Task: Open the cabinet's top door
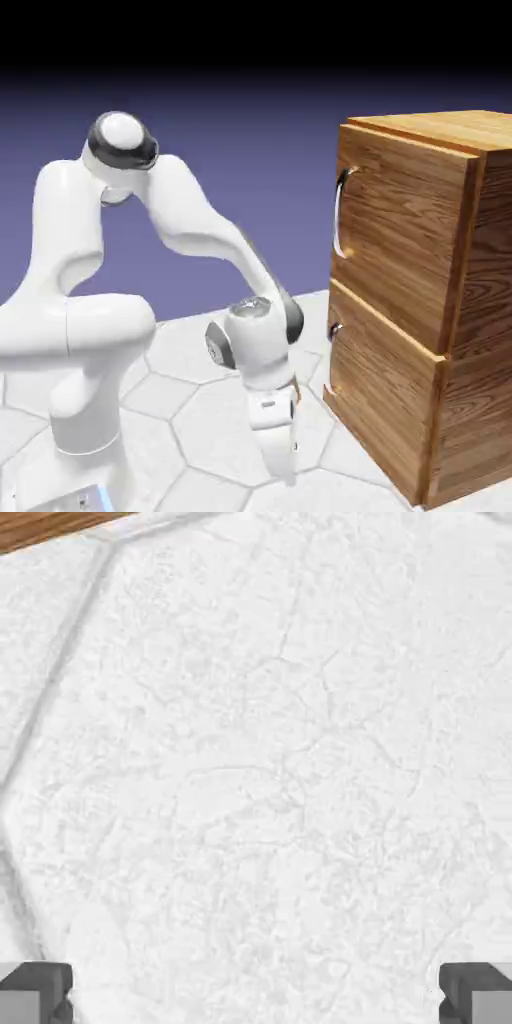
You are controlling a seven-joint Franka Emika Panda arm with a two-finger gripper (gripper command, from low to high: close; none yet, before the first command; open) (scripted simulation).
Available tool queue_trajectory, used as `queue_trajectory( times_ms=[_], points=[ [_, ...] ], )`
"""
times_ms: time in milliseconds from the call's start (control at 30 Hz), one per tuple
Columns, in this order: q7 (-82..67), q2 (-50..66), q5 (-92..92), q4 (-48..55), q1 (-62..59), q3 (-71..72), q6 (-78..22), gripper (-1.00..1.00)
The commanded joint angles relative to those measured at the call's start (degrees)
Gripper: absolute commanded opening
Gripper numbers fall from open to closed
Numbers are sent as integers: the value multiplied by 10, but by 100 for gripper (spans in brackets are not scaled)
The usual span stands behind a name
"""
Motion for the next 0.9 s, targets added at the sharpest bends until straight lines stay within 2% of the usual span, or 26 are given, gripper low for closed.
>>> queue_trajectory(
  times_ms=[0,567,633,800,833,867],
  points=[
    [-14,20,25,0,21,-20,-5,0],
    [-247,356,444,-7,374,-356,-94,0],
    [-247,357,445,-7,374,-356,-94,0],
    [-265,324,490,67,272,-318,-124,0],
    [-265,324,490,67,272,-318,-124,-100],
    [-265,324,490,67,272,-318,-124,-100]
  ],
)
